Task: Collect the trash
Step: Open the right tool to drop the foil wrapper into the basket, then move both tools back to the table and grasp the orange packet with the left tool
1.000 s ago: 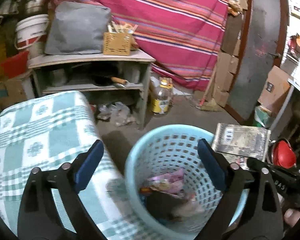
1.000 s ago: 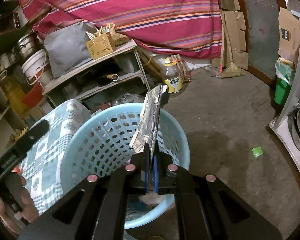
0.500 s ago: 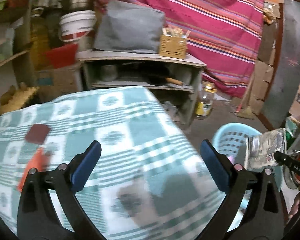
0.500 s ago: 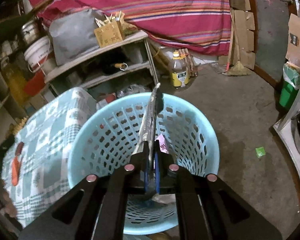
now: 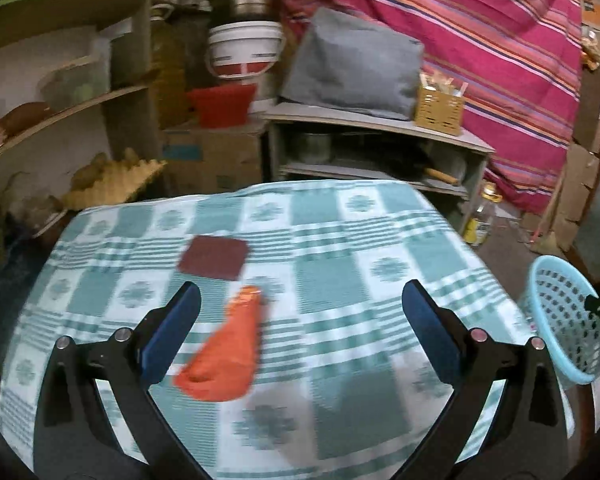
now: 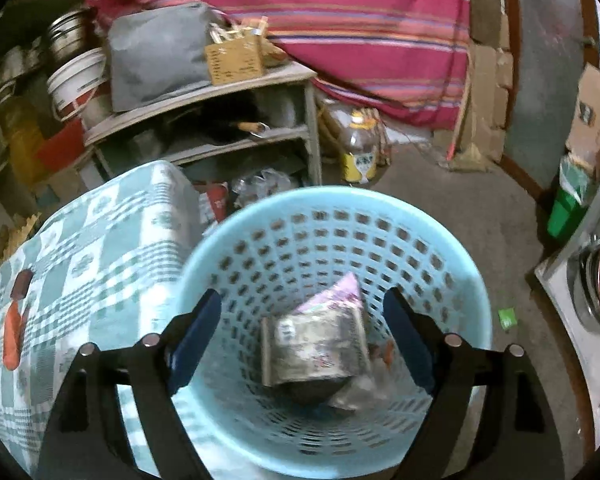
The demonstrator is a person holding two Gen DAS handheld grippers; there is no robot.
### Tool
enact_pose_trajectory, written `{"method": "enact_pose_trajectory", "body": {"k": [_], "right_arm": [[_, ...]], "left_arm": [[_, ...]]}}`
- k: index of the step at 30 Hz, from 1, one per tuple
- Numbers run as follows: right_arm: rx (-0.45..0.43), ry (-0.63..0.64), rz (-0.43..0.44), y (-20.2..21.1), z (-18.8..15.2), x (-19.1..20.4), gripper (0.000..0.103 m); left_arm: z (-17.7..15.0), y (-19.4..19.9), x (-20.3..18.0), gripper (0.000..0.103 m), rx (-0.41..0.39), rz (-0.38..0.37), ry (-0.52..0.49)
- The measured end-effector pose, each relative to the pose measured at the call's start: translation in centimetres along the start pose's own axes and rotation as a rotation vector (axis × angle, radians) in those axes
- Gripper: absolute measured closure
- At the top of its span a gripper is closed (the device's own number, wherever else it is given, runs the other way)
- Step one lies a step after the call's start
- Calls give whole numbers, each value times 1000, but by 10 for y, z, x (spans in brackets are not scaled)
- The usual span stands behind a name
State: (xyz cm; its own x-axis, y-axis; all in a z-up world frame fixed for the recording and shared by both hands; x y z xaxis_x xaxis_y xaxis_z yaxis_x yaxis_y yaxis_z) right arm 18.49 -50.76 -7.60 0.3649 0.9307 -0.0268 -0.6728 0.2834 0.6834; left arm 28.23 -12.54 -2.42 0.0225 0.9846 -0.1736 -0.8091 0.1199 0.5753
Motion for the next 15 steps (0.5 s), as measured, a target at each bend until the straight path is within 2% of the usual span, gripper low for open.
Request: {"method": "enact_pose_trajectory", "body": {"k": [6, 15], "right_arm": [[-34, 73, 51, 6, 11, 61, 21], [-14, 217, 105, -3, 9, 154, 21]], "left_arm": [[5, -1, 52, 6, 6, 50, 49], [0, -15, 103, 6, 45, 110, 67]]}}
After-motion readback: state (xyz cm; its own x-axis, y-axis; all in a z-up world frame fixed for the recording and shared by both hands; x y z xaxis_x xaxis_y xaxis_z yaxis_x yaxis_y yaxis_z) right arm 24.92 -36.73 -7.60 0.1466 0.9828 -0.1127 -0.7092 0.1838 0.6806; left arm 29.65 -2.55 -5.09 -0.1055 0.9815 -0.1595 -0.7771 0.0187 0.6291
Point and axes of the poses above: each gripper's, at about its wrist camera, not at the fingertips, and y roughly against the way its jaws point, x to its left, z to its top, the point moved 6 cm from there along -y, roughly the way its jaws point, and after that the axes turned 11 degrees about y, right-handed, at the moved point
